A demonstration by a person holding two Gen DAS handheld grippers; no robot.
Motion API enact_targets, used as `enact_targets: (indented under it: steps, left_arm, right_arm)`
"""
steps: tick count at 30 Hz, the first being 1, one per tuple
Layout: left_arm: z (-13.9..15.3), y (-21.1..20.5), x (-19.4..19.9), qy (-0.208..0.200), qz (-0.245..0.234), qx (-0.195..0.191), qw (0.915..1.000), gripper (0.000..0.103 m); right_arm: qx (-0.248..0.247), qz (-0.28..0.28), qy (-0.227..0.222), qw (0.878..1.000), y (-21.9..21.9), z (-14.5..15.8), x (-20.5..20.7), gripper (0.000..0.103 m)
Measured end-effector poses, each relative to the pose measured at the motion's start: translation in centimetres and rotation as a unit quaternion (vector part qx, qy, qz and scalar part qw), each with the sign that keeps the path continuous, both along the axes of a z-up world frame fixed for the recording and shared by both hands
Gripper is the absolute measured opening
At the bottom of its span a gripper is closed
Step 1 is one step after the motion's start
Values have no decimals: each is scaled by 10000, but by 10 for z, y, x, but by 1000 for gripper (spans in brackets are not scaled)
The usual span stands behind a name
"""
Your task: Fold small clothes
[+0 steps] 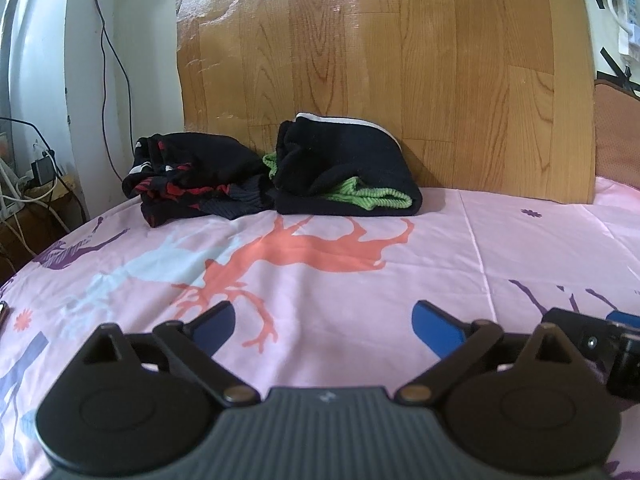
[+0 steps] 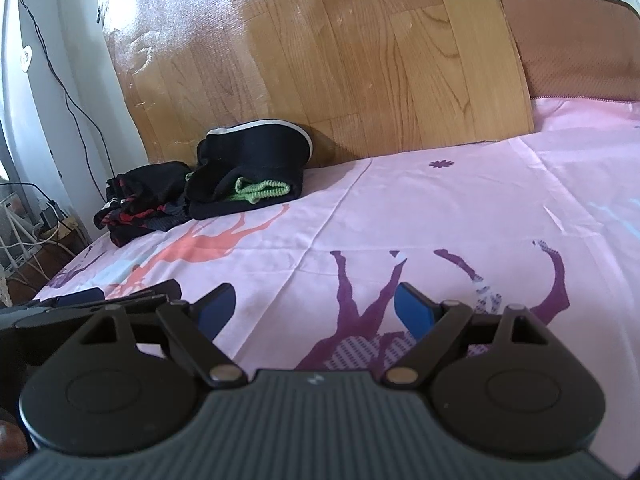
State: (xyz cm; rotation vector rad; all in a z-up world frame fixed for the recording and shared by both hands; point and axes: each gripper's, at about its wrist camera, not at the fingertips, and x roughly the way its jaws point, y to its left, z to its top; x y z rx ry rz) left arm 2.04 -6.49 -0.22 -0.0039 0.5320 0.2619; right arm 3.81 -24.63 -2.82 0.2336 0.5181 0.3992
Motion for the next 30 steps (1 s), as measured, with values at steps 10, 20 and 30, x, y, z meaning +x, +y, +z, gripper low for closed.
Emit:
enact_targets:
  steps: [10, 20, 30]
  left_arm:
    - [1, 0, -1, -44, 102, 15, 9999, 103]
    - [1, 0, -3, -103, 126, 16, 9999, 103]
    - [2, 3, -6, -178, 287, -56, 9994, 103]
  right_arm:
    - [57, -20, 7, 10000, -1, 0, 0, 89]
    - [68, -20, 8, 10000, -2, 0, -1, 89]
    - [113, -42, 20, 9999, -2, 1, 0, 89]
